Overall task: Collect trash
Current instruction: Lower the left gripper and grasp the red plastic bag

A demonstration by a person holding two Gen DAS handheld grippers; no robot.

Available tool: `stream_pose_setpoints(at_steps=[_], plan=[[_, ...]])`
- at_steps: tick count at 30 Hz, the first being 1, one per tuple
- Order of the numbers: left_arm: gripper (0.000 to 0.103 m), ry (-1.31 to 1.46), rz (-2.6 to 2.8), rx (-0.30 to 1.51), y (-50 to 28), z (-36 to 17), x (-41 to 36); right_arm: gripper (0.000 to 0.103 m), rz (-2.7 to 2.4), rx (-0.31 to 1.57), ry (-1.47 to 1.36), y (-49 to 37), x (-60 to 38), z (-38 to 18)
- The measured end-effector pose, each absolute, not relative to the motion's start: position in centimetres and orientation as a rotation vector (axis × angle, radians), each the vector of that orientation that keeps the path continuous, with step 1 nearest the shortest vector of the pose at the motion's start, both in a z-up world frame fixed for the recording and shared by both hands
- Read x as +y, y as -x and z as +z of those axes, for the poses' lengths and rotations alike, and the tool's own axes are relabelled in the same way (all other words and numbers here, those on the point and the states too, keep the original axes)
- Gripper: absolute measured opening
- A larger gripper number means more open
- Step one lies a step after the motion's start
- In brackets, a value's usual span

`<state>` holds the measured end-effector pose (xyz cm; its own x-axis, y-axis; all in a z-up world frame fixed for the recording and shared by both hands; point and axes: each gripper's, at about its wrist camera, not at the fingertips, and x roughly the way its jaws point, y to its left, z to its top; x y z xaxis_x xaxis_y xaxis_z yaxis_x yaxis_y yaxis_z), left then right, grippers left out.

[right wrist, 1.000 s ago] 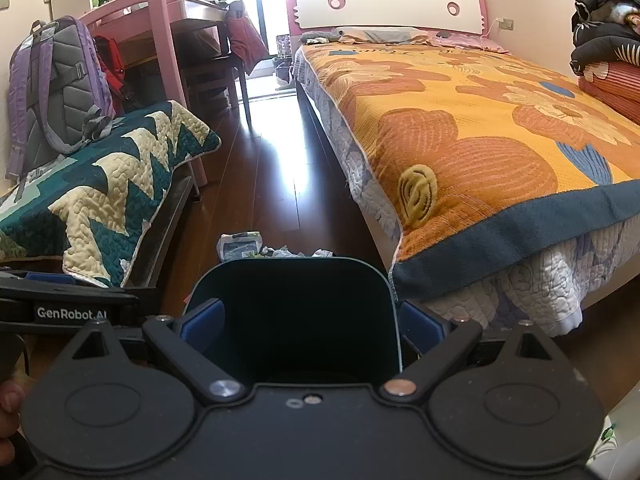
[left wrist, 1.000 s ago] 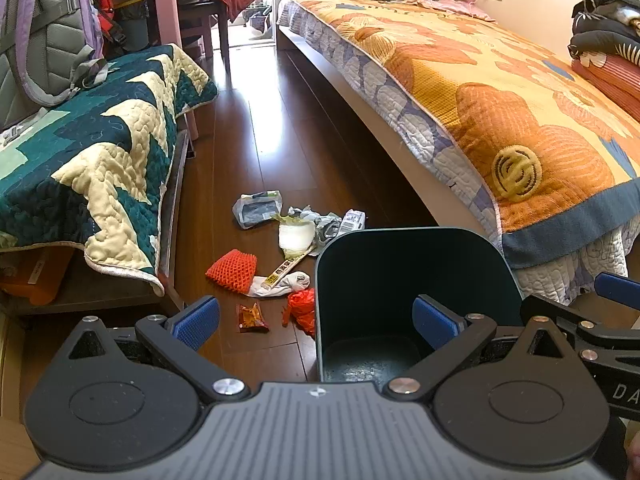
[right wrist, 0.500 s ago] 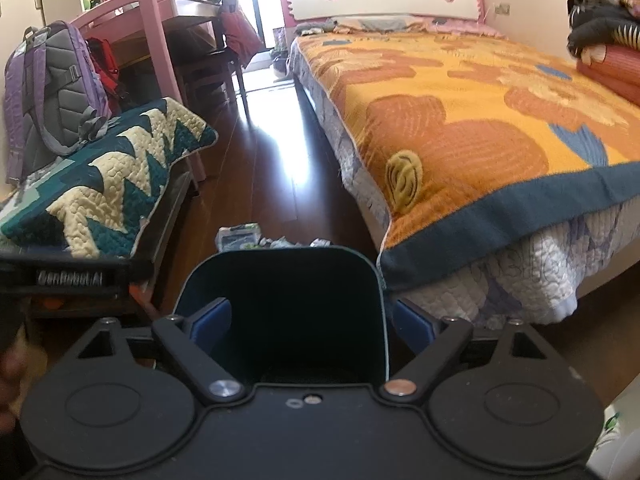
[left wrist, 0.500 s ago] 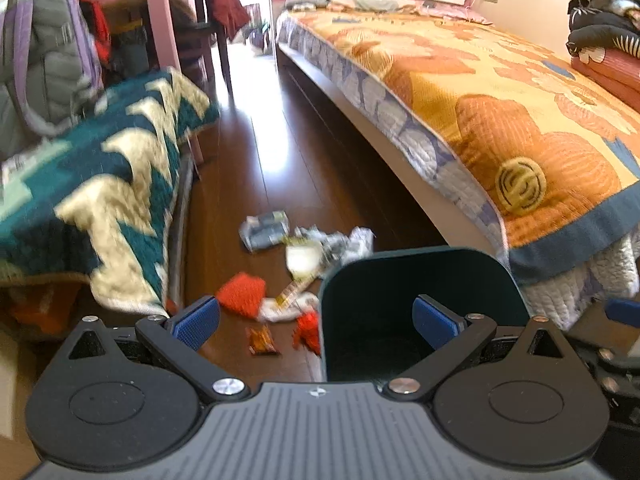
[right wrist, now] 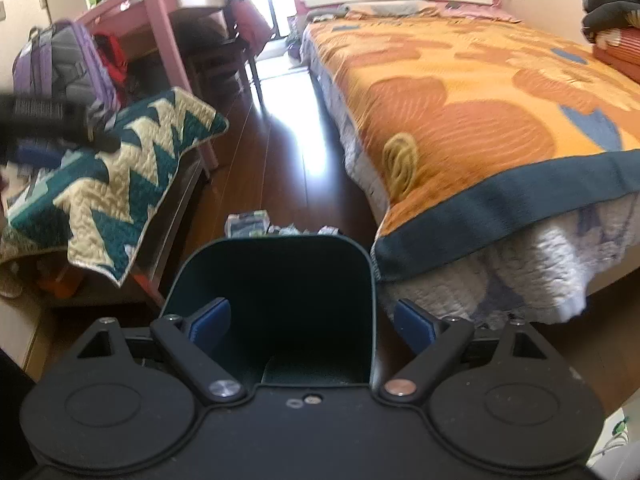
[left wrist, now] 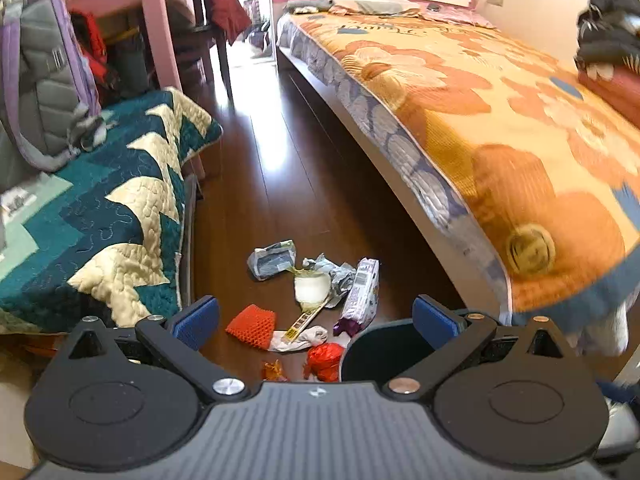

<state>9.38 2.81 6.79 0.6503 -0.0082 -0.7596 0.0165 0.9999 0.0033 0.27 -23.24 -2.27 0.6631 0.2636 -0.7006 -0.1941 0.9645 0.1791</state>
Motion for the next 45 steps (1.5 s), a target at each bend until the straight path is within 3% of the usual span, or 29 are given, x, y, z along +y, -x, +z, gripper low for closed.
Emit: stream_pose_setpoints(at_steps=[3, 8, 11, 15, 17, 24, 30, 38, 45], plan=[[0.103, 0.077, -0.058, 0.900, -11.6, 5.9, 5.3, 0.078, 0.235, 0.850, -0.029, -1.6, -22.4, -4.0], [0.103, 0.173, -0.182, 0.934, -15.0, 4.1, 7.9, 0.076, 0.160, 0.942, 0.009, -4.2, -22.2, -6.8], [0.103, 0.160, -0.226, 0.903, -16.5, 3.4, 8.5, 0.069, 0.133, 0.989, 0.047, -5.9, -21.8, -8.5], [0.103, 0.170, -0.263, 0.869, -18.3, 1.8, 9.4, 0.052, 0.106, 1.064, 0.035, -8.0, -21.5, -10.4], [0.103, 0.157, -0.241, 0.812, -18.5, 1.3, 9.9, 0.050, 0.087, 1.107, 0.040, -8.8, -21.1, -11.4], [0.103, 0.071, -0.248, 0.810, -20.0, -2.2, 10.4, 0.016, 0.033, 1.220, 0.060, -10.0, -20.4, -14.0], [0.103, -0.026, -0.259, 0.832, -21.0, -6.5, 10.0, 0.007, -0.006, 1.281, 0.072, -10.4, -20.1, -15.3], [0.103, -0.164, -0.364, 0.900, -21.7, -12.5, 8.5, 0.007, -0.026, 1.292, 0.101, -10.0, -19.2, -15.9], [0.103, -0.255, -0.484, 1.040, -22.4, -21.1, 6.8, 0.004, -0.134, 1.335, -0.029, -5.7, -20.0, -16.2]])
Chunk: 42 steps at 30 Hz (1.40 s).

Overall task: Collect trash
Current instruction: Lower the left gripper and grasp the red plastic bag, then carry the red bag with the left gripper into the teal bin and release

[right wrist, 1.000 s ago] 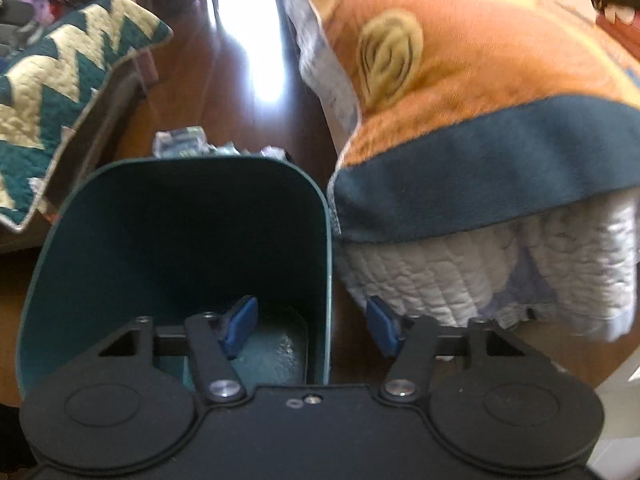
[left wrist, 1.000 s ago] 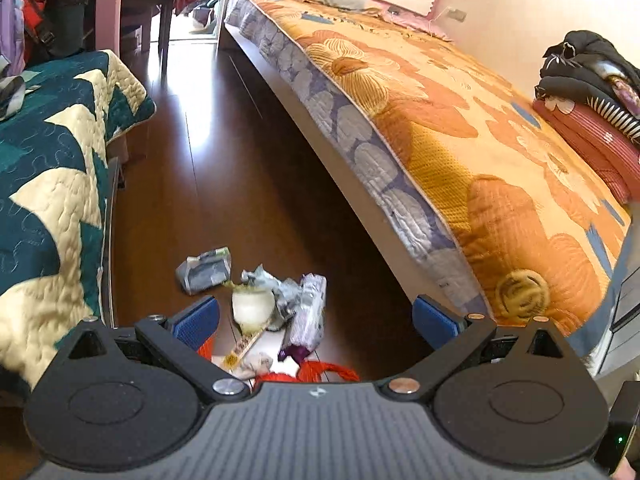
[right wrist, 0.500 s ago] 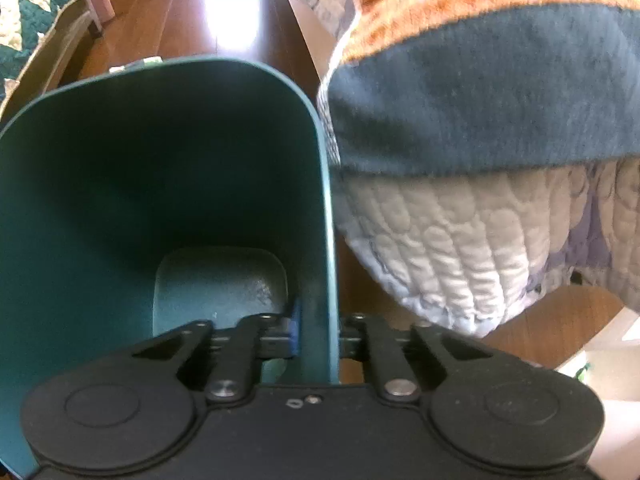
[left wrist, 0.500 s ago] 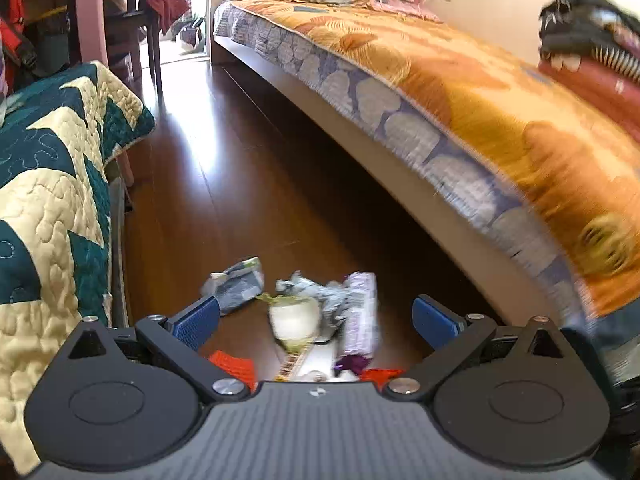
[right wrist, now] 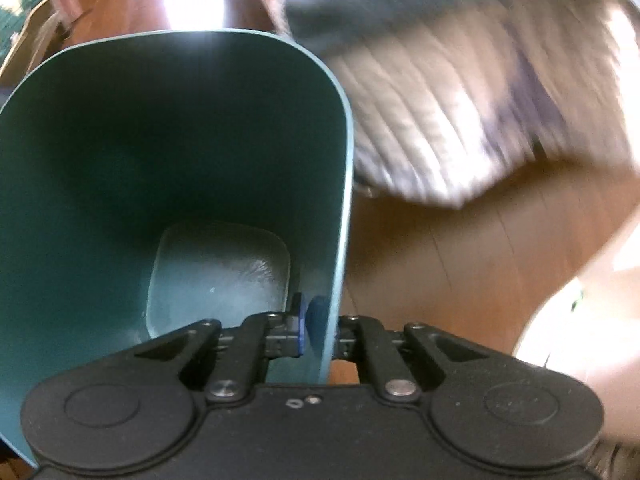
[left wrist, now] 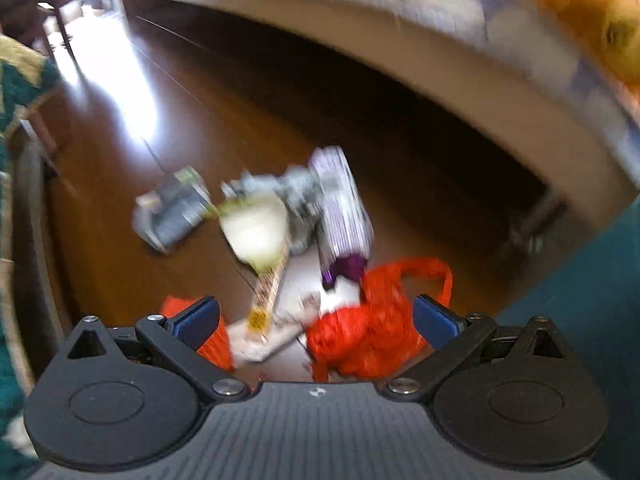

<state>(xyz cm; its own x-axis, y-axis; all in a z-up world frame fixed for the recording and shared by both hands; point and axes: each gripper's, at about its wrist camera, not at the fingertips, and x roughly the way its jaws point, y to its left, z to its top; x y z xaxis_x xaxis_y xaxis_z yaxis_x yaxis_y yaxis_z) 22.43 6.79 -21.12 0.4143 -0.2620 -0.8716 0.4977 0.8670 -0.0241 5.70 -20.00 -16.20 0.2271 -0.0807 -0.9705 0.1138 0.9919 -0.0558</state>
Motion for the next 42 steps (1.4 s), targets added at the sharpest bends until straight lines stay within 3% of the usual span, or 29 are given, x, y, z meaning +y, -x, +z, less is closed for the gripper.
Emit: stream_pose_setpoints(at_steps=[5, 18, 22, 24, 28, 29, 36, 42], plan=[[0.103, -0.365, -0.649, 1.073, -21.1, -26.7, 3.7, 0.002, -0.266, 1.334, -0.137, -2.7, -20.8, -15.5], [0.102, -0.658, -0.757, 1.048, -20.2, -35.4, -0.7, 0.003, -0.573, 1.312, -0.155, -1.9, -25.1, -13.0], [0.088, -0.695, -0.755, 1.017, -19.8, -35.8, -0.8, 0.002, -0.653, 1.300, -0.192, -0.7, -26.1, -12.7], [0.074, -0.708, -0.732, 1.007, -19.9, -35.8, -1.0, 0.001, -0.663, 1.294, -0.209, -0.2, -26.4, -12.2], [0.037, -0.686, -0.697, 0.998, -20.5, -34.9, -1.0, 0.001, -0.658, 1.284, -0.211, -0.4, -25.8, -12.1], [0.033, -0.671, -0.694, 1.004, -20.8, -34.6, -0.9, 0.001, -0.653, 1.275, -0.207, -0.6, -25.4, -11.8], [0.030, -0.555, -0.695, 1.025, -21.2, -30.2, -0.7, 0.002, -0.668, 1.232, -0.212, 0.0, -26.2, -11.6], [0.030, -0.465, -0.880, 0.928, -19.0, -21.0, -2.2, 0.002, -0.706, 1.217, -0.226, 1.2, -27.7, -11.4]])
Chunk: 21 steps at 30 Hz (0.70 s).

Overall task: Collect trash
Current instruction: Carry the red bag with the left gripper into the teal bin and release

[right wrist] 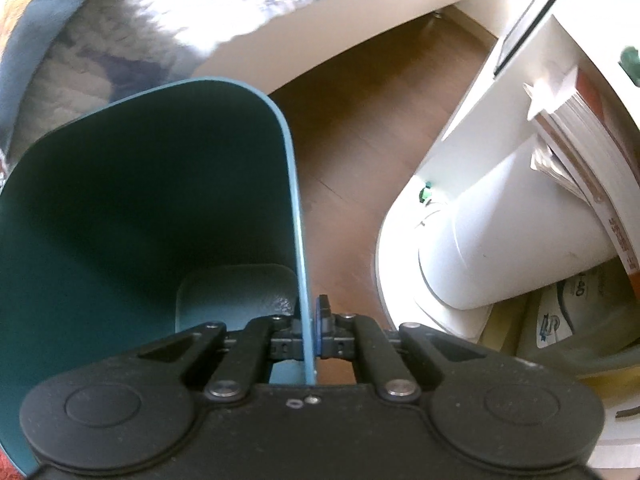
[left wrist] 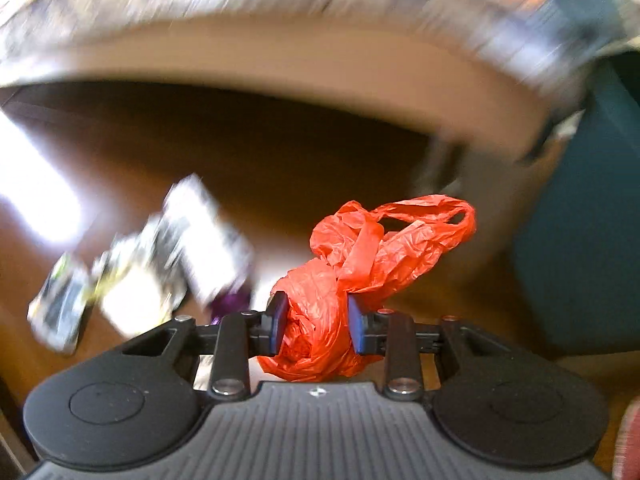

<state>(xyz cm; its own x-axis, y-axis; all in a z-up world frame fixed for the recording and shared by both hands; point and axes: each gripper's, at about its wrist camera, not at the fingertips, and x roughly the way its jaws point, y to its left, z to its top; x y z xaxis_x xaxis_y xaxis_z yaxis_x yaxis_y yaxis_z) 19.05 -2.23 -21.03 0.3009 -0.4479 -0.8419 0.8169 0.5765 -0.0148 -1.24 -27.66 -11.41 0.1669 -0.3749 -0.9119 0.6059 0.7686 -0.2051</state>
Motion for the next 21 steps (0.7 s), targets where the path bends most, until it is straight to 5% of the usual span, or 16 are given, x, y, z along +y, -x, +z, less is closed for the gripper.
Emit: stream_pose_setpoints(at_steps=[12, 21], plan=[[0.030, -0.398, -1.300, 0.629, -11.3, -4.3, -6.5, 0.002, -0.665, 1.232, -0.215, 1.6, -26.9, -11.0], [0.030, -0.586, -1.428, 0.627, -4.7, -6.6, -14.3, 0.002, -0.657, 1.221, -0.200, 2.0, -26.7, -11.5]])
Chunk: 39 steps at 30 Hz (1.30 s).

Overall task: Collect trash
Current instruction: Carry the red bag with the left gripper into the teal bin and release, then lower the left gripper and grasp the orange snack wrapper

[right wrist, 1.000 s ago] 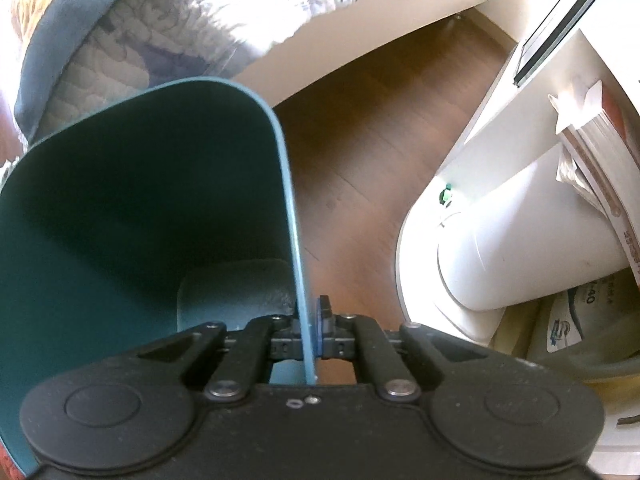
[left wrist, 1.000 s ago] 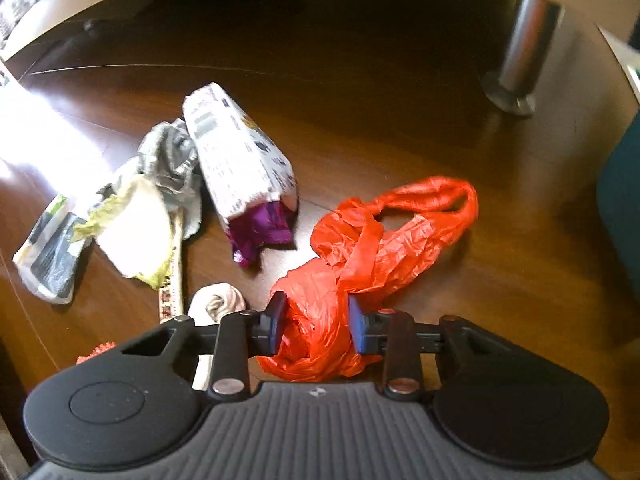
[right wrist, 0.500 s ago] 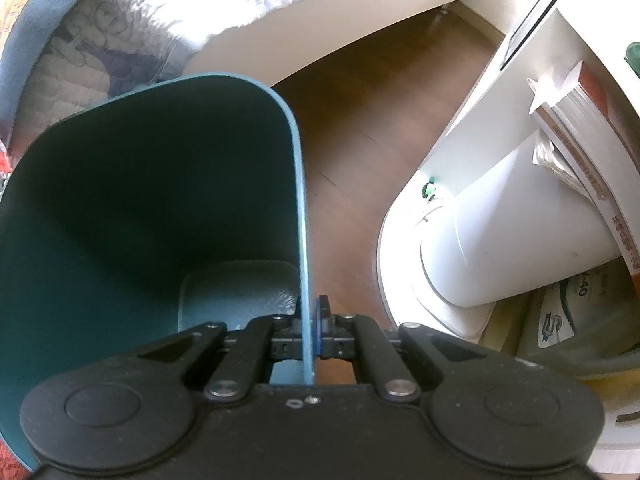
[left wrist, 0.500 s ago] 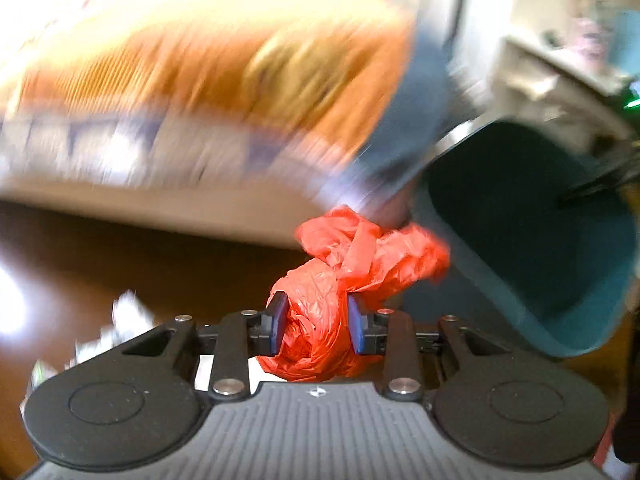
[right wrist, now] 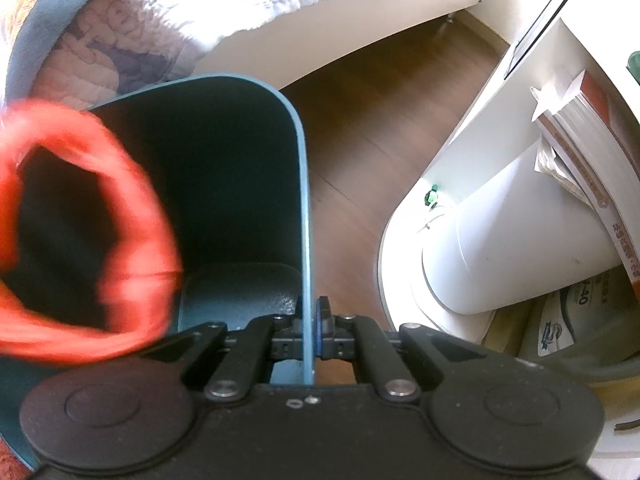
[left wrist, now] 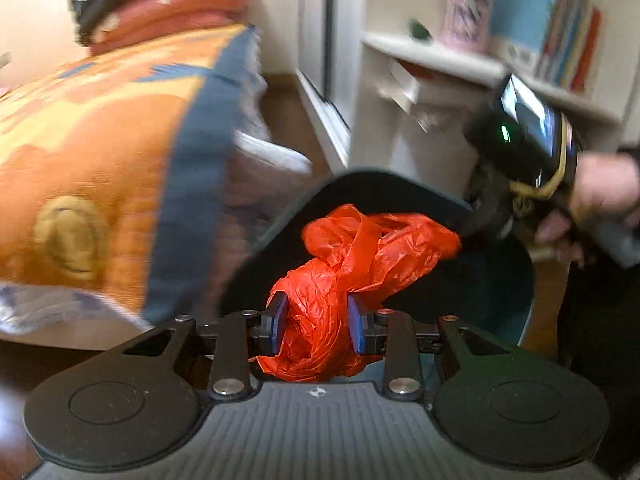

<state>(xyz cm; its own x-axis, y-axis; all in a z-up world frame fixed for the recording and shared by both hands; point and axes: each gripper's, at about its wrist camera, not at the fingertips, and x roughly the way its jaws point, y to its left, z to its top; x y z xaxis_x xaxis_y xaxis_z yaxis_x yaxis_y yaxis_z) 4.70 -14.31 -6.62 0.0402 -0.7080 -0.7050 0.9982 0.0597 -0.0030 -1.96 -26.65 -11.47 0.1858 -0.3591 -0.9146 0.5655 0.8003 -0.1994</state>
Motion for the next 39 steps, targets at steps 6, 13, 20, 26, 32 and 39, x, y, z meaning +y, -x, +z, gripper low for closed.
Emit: stream_pose_setpoints(at_steps=[6, 13, 20, 26, 32, 39], plan=[[0.030, -0.718, -1.434, 0.693, -3.1, -9.9, -16.8, 0.002, -0.649, 1.240, -0.183, 2.0, -26.2, -11.5], [0.043, -0.734, -1.448, 0.752, -3.1, -11.6, -17.5, 0.003, -0.646, 1.253, -0.183, 1.3, -25.9, -11.3], [0.079, -0.721, -1.508, 0.716, -2.1, -11.0, -16.8, 0.003, -0.644, 1.259, -0.186, 1.3, -26.1, -11.3], [0.079, -0.636, -1.460, 0.744, -5.2, -9.4, -15.1, 0.003, -0.640, 1.266, -0.184, 1.4, -26.3, -11.5], [0.079, -0.516, -1.322, 0.758, -10.5, -7.6, -11.1, 0.003, -0.641, 1.276, -0.179, 1.4, -26.2, -11.7], [0.079, -0.484, -1.099, 0.773, -15.8, -8.4, -5.8, 0.003, -0.643, 1.287, -0.173, 1.0, -26.0, -11.8]])
